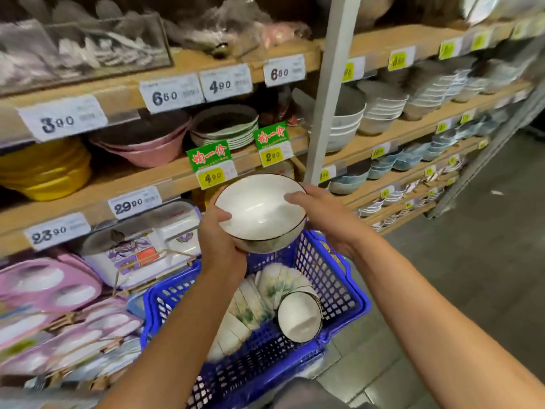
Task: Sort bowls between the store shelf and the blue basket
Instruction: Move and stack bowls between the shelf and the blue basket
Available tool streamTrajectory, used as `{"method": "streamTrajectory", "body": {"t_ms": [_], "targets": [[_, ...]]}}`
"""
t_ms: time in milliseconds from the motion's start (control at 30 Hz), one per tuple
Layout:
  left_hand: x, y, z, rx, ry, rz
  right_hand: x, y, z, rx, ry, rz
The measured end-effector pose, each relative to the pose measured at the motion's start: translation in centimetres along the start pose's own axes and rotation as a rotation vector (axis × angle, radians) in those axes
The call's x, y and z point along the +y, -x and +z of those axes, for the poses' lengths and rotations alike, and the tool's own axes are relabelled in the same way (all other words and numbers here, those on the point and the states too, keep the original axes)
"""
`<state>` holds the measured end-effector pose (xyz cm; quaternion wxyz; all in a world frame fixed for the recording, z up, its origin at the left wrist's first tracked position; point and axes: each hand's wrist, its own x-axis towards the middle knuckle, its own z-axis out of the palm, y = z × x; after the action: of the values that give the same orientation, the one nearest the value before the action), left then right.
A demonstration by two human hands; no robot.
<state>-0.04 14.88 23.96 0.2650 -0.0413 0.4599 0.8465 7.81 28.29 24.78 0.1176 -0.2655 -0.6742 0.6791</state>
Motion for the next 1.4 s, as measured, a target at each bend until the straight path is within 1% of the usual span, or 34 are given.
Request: {"method": "streamTrajectory", "body": {"t_ms": [133,233,400,567,900,1133,1400], "targets": [[1.6,1.8,3.3,-0.064,-0.021,-0.016,-1.8,2.2,-0.5,0.090,-0.277,-0.112],[1.5,3.0,5.5,-0.188,-0.048,-0.076,-3.0,3.9,-1.8,0.218,-0.464,-0.156],[0.3,5.2,9.7,-0.299,-0.136,-0.093,-4.1,6.4,-5.6,0.353,-0.622,-0.205],[-2.7,7.0,14.7,-0.345,-0.218,-0.130,-4.4,8.7,-11.6,0.451,-0.671,-0.196],[-12.6,10.4,27.3,-0.405,-0.281,-0.085,-4.7,11.8,-27.5,0.558,-0.670,-0.185],[-17.7,12.1,34.3,-0.407,-0.296,-0.105,-5.1,12.5,-36.4,0.541,-0.682,-0.193],[-20.2,10.0,39.2,-0.390,-0.337,-0.092,-5.6,9.4,-42.2,0.526,-0.698,-0.168]]}}
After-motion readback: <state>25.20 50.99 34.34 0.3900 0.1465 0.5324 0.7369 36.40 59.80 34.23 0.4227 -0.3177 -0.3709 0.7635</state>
